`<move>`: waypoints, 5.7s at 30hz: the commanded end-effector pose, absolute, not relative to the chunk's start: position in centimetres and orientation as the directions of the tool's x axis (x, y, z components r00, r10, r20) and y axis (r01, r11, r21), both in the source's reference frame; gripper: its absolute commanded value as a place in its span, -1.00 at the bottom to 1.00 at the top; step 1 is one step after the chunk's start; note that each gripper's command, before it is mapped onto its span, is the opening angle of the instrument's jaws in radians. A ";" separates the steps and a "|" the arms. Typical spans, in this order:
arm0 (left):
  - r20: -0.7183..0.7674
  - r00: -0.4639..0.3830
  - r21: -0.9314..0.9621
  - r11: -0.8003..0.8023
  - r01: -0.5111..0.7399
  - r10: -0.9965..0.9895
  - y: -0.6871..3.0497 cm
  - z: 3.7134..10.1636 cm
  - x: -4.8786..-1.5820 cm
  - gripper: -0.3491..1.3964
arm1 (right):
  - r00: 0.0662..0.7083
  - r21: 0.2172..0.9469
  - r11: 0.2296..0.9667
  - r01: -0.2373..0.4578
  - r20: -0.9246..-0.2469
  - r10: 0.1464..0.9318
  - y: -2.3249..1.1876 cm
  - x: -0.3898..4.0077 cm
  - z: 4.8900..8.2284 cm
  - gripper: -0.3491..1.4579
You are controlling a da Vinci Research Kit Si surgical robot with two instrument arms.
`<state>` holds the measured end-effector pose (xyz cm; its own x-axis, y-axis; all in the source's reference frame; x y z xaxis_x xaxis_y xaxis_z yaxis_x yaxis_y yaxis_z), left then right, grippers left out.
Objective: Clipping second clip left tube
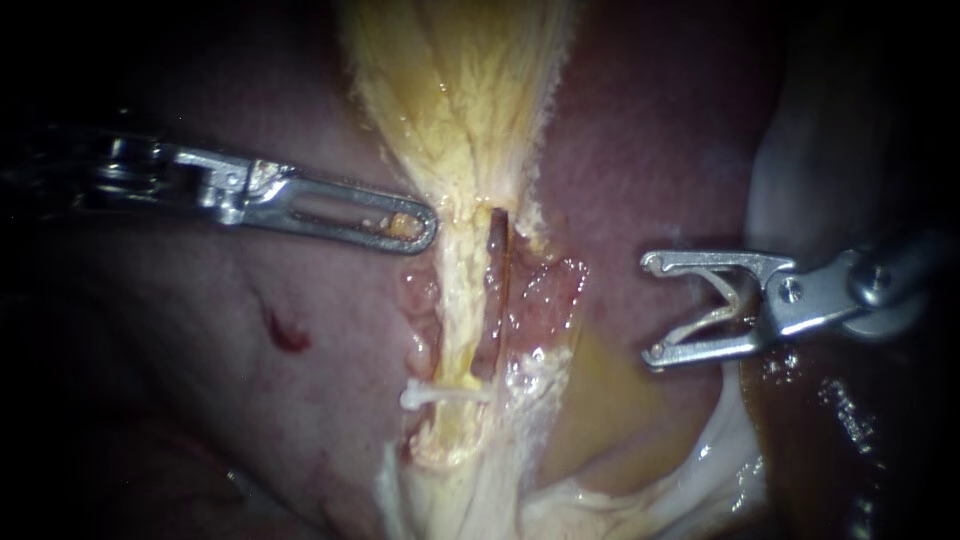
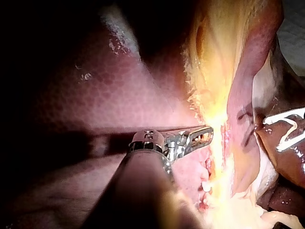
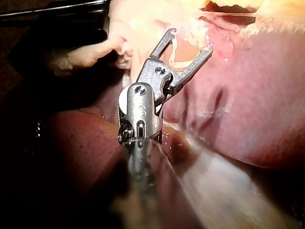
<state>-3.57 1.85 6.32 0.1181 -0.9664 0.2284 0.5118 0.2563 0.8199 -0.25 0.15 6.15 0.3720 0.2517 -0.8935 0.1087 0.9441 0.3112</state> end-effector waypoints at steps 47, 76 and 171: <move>0.224 0.082 0.821 0.233 0.521 -0.971 2.07 5.57 -2.94 -1.00 | 0.299 0.442 0.888 0.126 -0.870 0.391 -0.22 0.92 6.52 -0.06; 0.225 0.081 0.820 0.234 0.522 -0.971 2.06 5.58 -2.95 -1.00 | 0.286 0.564 0.818 0.111 -0.806 0.518 -0.27 1.23 7.11 -0.06; 0.225 0.081 0.820 0.234 0.522 -0.971 2.07 5.60 -2.97 -1.00 | 0.158 0.665 0.646 0.374 -0.733 0.662 -0.64 2.17 6.77 -0.06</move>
